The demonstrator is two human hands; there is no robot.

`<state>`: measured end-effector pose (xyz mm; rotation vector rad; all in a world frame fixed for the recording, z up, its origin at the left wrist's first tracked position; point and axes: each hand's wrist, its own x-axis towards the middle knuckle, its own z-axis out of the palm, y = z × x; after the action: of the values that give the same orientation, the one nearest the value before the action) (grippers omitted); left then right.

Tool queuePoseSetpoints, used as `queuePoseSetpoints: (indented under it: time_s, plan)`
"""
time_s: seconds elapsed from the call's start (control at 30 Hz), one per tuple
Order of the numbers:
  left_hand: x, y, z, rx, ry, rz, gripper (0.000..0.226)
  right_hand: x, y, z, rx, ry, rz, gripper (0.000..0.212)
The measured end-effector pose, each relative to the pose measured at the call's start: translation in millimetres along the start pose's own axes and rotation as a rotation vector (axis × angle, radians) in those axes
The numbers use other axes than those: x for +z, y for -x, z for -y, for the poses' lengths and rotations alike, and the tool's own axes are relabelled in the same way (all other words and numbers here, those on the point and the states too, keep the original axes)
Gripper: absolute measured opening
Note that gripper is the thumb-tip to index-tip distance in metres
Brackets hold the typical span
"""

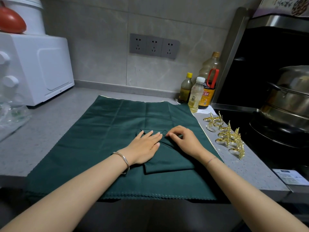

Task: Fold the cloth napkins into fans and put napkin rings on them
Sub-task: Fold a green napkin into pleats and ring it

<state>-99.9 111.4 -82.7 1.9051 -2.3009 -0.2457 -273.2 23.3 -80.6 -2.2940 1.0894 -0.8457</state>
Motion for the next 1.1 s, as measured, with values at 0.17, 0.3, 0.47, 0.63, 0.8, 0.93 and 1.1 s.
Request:
queuePoseSetpoints:
  time_s: [0.17,0.3,0.47,0.63,0.8,0.93,1.1]
  plan:
    - [2,0,2,0.002,0.016,0.002,0.05,-25,33,-3,-0.007,-0.031,0.197,0.031]
    - [1,2,1,0.0,0.02,0.009,0.05,-38,60,-8,-0.033,0.052,0.249,0.035]
    - [1,2,2,0.005,0.028,0.009,0.05,-51,91,-13,-0.059,0.057,0.225,0.039]
    - [1,2,3,0.02,0.07,-0.014,0.051,-55,105,-7,-0.102,0.201,0.226,0.041]
    - [-9,23,2,0.082,0.136,-0.09,0.06,-51,103,-3,-0.209,0.339,0.247,0.046]
    - [-14,53,5,0.092,0.063,-0.022,0.074,-51,101,1,-0.215,0.395,0.235,0.044]
    - [-17,70,9,0.101,0.044,0.028,0.082,-48,98,5,-0.237,0.47,0.226,0.044]
